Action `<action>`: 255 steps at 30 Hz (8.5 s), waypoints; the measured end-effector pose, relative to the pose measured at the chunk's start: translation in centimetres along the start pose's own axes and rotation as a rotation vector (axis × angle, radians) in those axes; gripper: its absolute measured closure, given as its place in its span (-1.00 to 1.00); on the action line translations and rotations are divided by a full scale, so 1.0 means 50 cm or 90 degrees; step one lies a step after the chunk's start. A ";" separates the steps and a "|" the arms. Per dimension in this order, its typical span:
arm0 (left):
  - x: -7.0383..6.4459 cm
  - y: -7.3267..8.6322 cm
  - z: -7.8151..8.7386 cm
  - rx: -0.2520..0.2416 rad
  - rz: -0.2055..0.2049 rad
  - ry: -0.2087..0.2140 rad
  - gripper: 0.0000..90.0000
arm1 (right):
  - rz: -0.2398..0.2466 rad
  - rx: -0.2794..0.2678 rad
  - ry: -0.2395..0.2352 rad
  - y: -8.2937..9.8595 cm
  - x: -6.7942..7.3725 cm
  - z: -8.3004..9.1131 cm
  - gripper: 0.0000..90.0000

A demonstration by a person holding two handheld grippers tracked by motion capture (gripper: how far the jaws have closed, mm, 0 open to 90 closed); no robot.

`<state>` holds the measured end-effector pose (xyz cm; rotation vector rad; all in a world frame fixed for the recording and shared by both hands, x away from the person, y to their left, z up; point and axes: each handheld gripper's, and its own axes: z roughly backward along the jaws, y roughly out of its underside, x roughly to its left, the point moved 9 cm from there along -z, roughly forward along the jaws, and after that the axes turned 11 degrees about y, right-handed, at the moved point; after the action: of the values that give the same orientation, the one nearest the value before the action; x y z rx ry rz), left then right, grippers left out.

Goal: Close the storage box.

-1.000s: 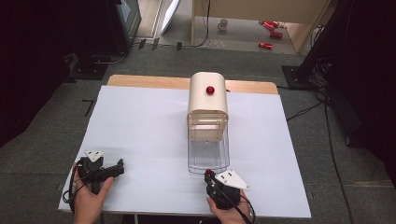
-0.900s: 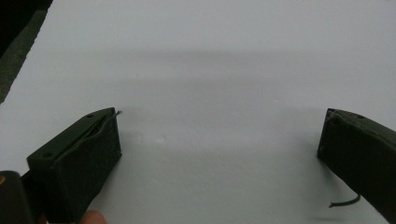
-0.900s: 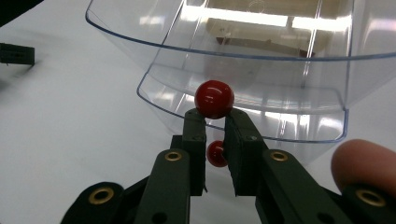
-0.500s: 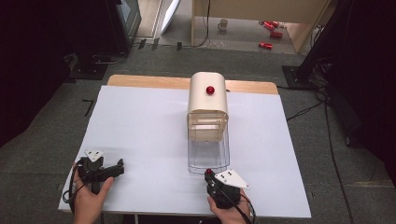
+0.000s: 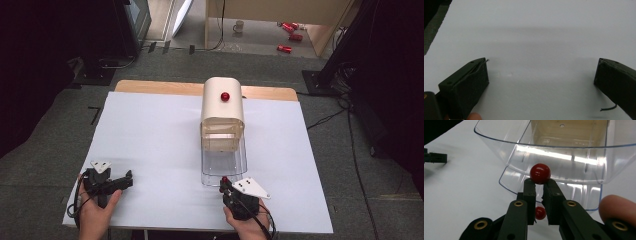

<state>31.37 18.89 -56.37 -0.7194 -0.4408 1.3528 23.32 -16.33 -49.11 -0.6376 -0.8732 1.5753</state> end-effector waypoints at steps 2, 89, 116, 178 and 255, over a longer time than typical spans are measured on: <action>0.000 0.000 0.000 0.000 -0.001 0.000 -1.00 | 0.001 -0.004 -0.001 -0.005 0.000 0.002 0.82; 0.000 0.000 0.000 0.000 0.000 0.000 -1.00 | 0.003 0.030 -0.015 -0.077 -0.042 -0.043 -0.86; 0.000 0.000 0.000 0.001 -0.001 0.000 -1.00 | 0.008 0.062 0.020 0.048 -0.057 0.015 -0.86; 0.000 0.000 0.000 0.000 0.000 0.000 -1.00 | -0.020 0.070 -0.007 0.054 -0.001 -0.045 0.68; 0.000 0.000 0.000 0.000 -0.001 0.000 -1.00 | 0.003 0.060 -0.026 -0.085 -0.033 -0.175 -0.71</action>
<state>31.37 18.90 -56.37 -0.7190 -0.4407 1.3517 33.02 -16.07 -50.76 -0.5428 -0.8229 1.6289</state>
